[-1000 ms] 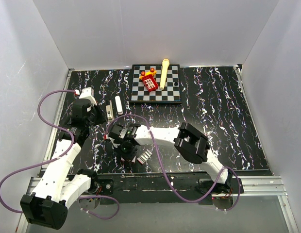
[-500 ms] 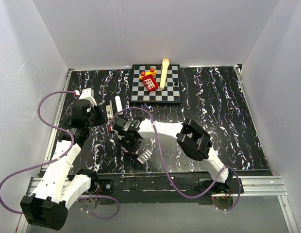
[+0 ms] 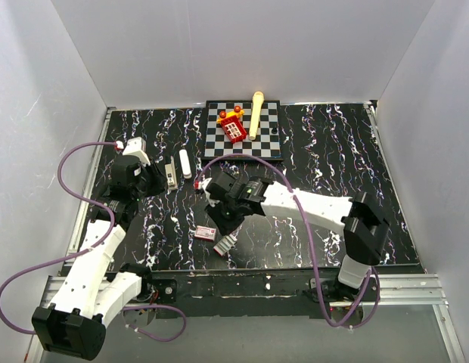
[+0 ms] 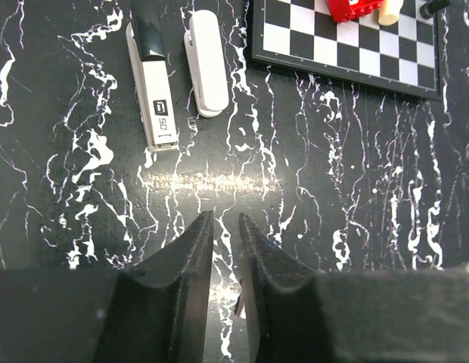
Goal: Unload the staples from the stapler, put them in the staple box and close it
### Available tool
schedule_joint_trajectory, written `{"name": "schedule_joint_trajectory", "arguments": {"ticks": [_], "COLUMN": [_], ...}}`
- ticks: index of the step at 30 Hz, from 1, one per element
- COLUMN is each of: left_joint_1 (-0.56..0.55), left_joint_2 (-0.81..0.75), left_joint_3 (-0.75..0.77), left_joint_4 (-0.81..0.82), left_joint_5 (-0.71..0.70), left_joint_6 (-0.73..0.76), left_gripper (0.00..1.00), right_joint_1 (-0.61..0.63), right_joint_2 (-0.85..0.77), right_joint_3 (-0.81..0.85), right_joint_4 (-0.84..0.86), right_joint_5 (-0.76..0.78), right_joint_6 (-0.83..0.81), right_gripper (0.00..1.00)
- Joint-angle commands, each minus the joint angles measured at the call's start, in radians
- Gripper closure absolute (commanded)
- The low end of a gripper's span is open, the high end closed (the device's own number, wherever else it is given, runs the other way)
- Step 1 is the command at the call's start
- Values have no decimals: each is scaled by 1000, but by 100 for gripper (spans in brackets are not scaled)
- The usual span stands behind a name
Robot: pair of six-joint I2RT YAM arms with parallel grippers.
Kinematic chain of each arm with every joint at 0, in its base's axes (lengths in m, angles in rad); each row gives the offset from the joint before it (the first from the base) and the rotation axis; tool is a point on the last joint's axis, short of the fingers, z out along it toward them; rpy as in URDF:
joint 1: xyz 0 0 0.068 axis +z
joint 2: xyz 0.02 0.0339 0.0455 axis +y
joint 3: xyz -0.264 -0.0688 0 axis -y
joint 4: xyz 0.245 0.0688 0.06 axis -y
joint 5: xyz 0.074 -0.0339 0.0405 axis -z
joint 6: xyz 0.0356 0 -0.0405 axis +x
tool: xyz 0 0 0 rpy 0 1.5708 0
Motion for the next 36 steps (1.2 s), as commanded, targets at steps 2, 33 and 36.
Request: {"name": "schedule_joint_trajectory", "arguments": {"ticks": [2, 33, 36], "left_joint_1": [6, 8, 10], "left_joint_2": [-26, -27, -26], "left_joint_3": [-11, -9, -6], "left_joint_4": [21, 24, 24], "left_joint_5": [9, 9, 9], "left_joint_6": [-2, 1, 1], "left_gripper": [73, 36, 36], "right_joint_1": [-38, -46, -44], "right_joint_2": [-2, 185, 193], "right_joint_3": [-45, 15, 17], "right_joint_4": [-1, -23, -24], "right_joint_5": [108, 177, 170], "right_joint_6": [23, 75, 76], "right_gripper": [62, 52, 52]}}
